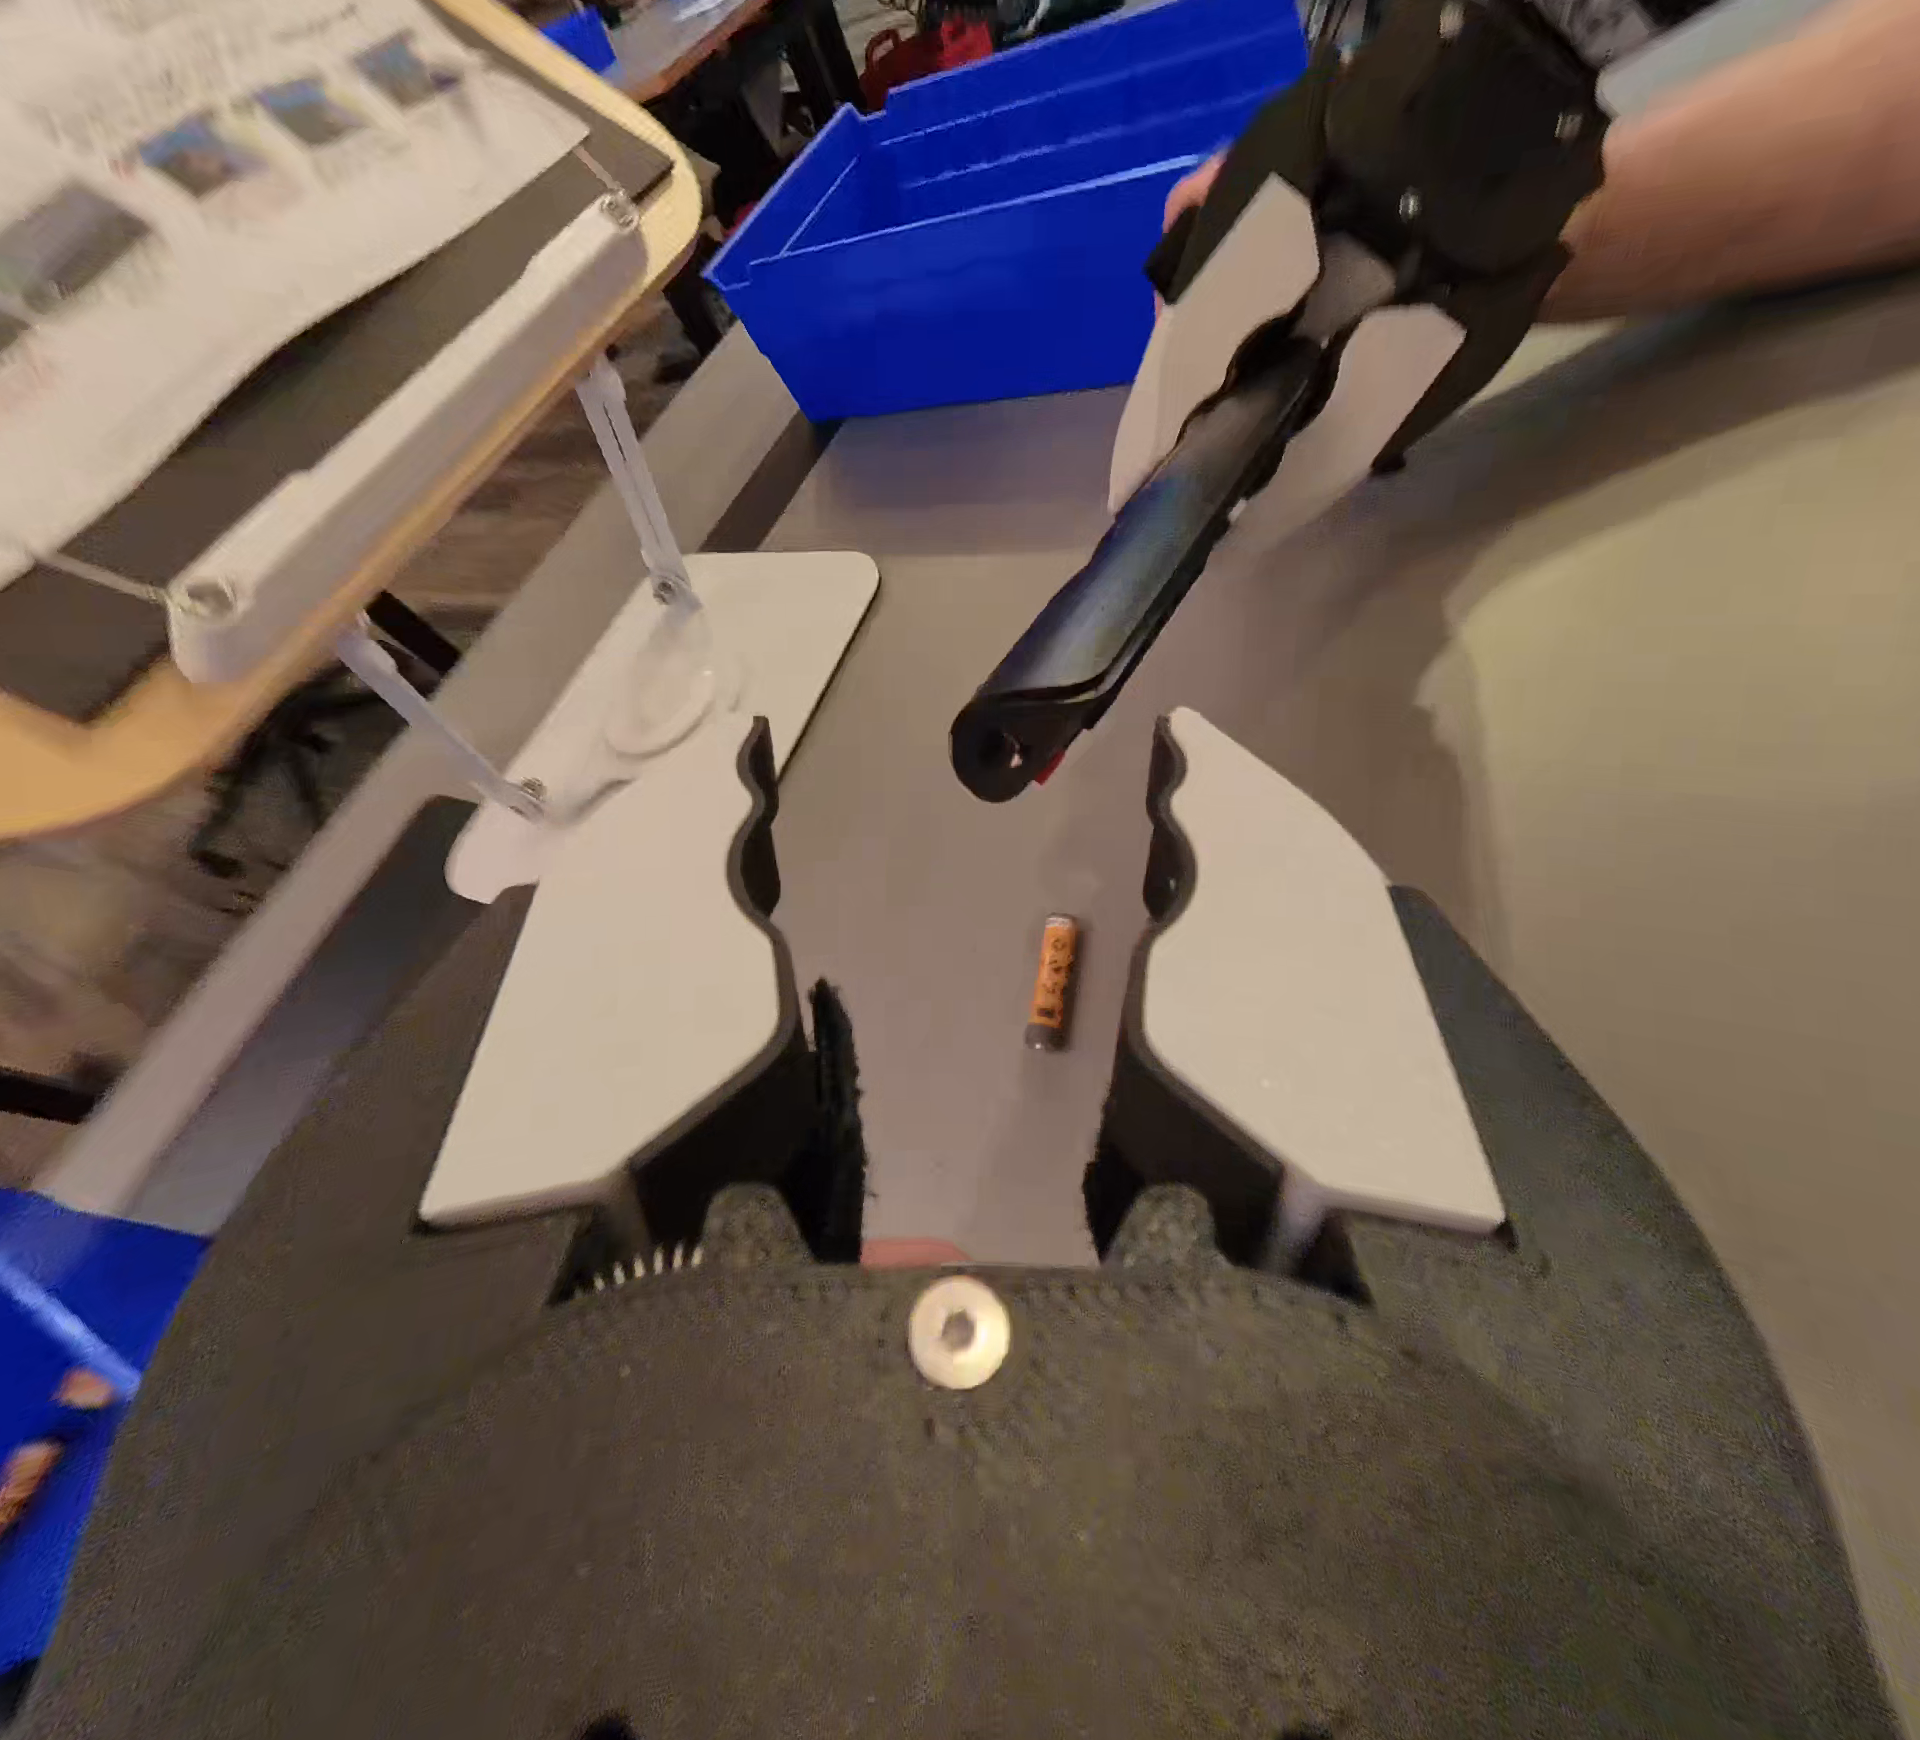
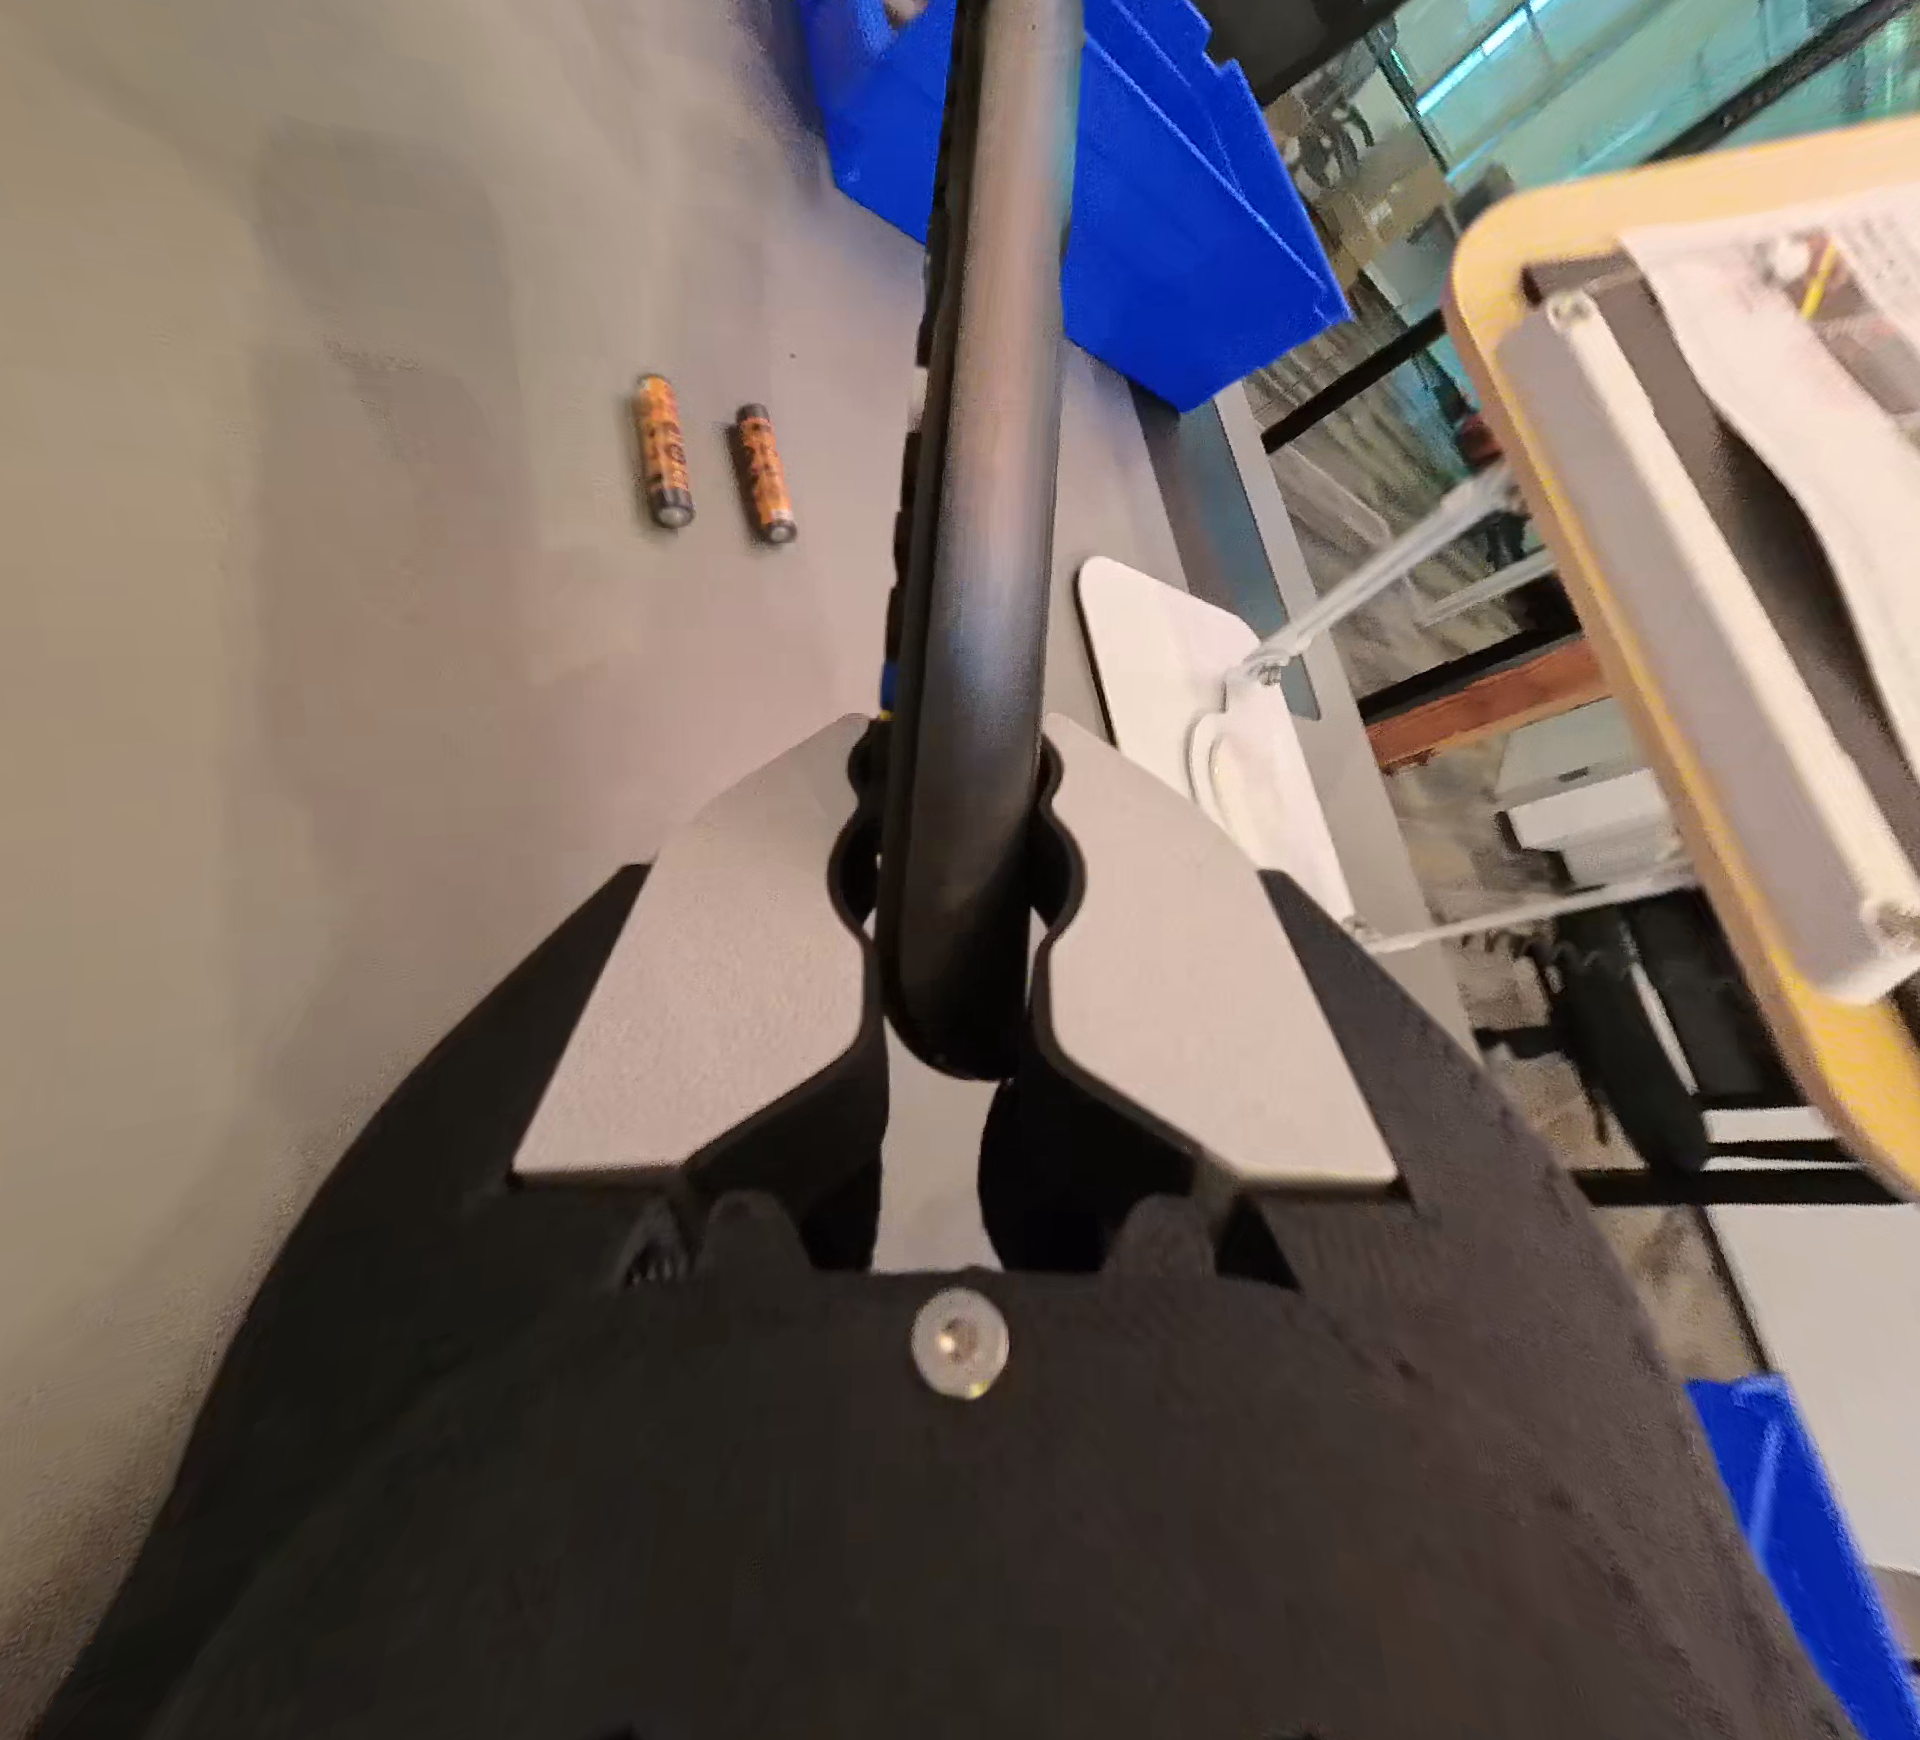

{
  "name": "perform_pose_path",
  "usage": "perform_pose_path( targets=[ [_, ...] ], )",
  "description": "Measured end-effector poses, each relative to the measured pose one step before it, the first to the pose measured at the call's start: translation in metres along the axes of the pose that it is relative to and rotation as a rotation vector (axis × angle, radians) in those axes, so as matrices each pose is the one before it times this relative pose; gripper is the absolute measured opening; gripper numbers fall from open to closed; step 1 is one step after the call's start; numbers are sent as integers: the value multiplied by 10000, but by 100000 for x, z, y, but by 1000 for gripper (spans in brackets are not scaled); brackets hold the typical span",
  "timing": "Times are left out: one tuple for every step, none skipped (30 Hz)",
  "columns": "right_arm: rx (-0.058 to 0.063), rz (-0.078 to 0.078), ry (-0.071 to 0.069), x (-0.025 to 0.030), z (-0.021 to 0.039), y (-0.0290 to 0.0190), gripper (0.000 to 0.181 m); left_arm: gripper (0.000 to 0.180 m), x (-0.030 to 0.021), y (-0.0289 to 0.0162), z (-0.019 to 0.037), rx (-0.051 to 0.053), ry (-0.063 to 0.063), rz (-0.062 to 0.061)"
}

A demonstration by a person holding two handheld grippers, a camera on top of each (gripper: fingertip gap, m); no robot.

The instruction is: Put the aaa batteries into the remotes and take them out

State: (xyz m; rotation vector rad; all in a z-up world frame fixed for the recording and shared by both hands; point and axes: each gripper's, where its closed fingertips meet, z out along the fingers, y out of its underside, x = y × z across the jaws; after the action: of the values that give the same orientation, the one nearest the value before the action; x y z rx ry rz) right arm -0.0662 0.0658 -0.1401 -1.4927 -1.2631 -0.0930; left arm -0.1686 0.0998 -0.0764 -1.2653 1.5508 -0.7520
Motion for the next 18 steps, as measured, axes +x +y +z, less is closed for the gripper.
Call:
perform_pose_path(
  targets=[
    [30,-275,23,-182,-92,-540,25,69,578,-14,117,-122,-126,687],
    [38,-177,-25,-159,-58,-508,25,69,699,109,304,-221,30,521],
    [2,-110,-94,-188,11,-381,25,67,722,-88,357,-54,56,422],
    [16,-104,-27,-126,11,-343,25,64,715,-148,369,30,77,354],
    [67,-149,-8,-130,1,-389,25,58,622,29,364,-92,86,343],
    [-38,-230,-57,-226,24,-259,25,49,286,42,273,-95,-122,396],
    [-96,-261,19,-152,55,-154,25,42,176,-155,128,79,-166,356],
    [-31,-118,72,-45,44,-147,25,38,372,-236,70,157,58,193],
    [63,-12,-77,-220,9,-172,25,38,278,-162,25,103,48,142],
    [8,16,31,-19,0,-33,25,36,30,13,-28,-18,-133,277],
    [23,-29,78,64,2,-43,25,33,68,139,-20,-103,-144,412],
    [26,1,93,112,24,-66,27,28,353,116,29,-129,-11,470],
    [-15,52,54,155,46,37,29,25,468,183,149,-228,20,437],
    [-129,16,-46,63,13,238,29,24,242,164,182,-243,-138,320],
    [-2,-27,29,113,-97,68,29,24,-27,12,90,-107,-244,248],
    [39,-17,77,162,-145,-51,28,24,-9,34,41,-89,-138,222],
    [-87,-48,-101,-98,-17,29,27,24,22,84,11,-108,-37,210],
    [-73,-167,-37,-89,9,-16,27,24,-52,11,-20,-65,-52,209]
  ],
)
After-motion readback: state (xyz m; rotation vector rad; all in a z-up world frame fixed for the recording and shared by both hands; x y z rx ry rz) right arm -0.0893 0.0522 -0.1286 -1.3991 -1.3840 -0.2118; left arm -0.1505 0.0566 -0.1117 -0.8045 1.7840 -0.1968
